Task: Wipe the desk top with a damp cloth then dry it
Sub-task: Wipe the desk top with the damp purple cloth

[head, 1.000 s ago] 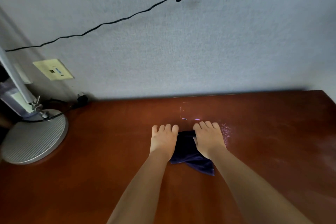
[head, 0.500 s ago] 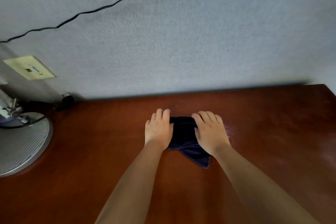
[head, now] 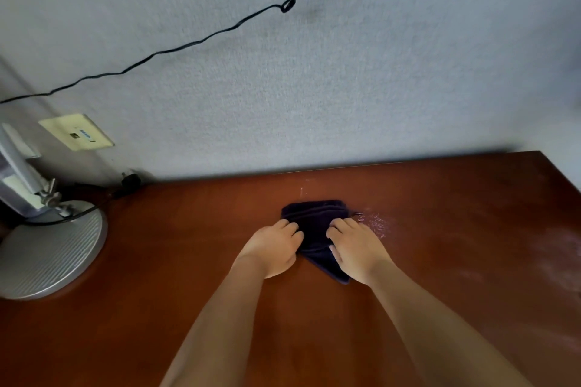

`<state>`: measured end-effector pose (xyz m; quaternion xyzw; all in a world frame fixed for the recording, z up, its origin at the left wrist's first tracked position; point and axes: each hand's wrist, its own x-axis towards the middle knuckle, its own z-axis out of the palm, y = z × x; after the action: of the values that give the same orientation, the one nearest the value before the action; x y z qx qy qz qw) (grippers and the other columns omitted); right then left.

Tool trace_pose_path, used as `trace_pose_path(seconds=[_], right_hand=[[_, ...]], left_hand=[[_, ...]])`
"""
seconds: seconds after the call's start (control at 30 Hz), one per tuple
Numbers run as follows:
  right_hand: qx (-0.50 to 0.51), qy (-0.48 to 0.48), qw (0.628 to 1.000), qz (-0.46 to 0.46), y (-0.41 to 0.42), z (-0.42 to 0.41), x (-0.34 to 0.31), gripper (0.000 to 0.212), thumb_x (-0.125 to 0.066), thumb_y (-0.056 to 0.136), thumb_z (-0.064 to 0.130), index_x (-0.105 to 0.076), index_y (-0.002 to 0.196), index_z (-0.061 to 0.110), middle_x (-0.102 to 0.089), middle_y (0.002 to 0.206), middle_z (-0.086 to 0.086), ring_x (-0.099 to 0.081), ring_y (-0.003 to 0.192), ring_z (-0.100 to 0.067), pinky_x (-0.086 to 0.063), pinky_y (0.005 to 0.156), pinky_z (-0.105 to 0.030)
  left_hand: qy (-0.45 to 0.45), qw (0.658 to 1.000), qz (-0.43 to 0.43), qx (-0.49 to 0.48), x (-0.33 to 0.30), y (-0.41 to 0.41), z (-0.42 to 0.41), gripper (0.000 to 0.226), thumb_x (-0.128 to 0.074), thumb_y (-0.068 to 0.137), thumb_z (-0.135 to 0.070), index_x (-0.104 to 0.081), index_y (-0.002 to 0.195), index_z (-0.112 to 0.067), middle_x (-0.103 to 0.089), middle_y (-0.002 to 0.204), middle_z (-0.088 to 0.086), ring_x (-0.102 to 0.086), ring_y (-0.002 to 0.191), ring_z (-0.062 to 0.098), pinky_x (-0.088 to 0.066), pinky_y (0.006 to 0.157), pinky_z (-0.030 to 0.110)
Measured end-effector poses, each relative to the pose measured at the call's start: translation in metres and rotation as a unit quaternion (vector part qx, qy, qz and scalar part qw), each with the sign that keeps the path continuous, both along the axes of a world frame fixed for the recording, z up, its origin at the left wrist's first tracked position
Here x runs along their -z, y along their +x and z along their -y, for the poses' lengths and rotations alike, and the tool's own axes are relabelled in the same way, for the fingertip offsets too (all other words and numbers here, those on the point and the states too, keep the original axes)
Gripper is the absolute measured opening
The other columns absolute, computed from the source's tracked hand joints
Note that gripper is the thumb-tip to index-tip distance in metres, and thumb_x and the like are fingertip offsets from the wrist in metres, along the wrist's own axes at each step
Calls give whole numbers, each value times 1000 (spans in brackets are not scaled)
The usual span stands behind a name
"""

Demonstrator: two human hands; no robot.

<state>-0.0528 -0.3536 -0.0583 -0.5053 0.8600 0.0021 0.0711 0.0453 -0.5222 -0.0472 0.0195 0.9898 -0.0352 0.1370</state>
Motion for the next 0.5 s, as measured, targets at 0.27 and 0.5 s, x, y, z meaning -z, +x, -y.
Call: trace_pose_path(seconds=[0.27, 0.5], right_hand=[[81, -9, 996, -39, -1, 4, -48, 45, -42, 98, 15, -28, 140, 14, -50, 126, -4, -56, 106, -26, -43, 75, -34], [110, -26, 993, -15, -13, 17, -81, 56, -63, 86, 13, -32, 133, 12, -49, 122, -8, -59, 101, -29, -37, 66, -35]], left_hand=[[27, 985, -115, -125, -39, -3, -6, 47, -38, 102, -17, -31, 148, -9, -43, 141, 7, -61, 93, 32, -47, 67, 38], [124, 961, -168, -184, -65, -15, -4, 46, -37, 101, -14, -34, 147, -11, -39, 146, 6, -54, 114, 33, -46, 91, 41]])
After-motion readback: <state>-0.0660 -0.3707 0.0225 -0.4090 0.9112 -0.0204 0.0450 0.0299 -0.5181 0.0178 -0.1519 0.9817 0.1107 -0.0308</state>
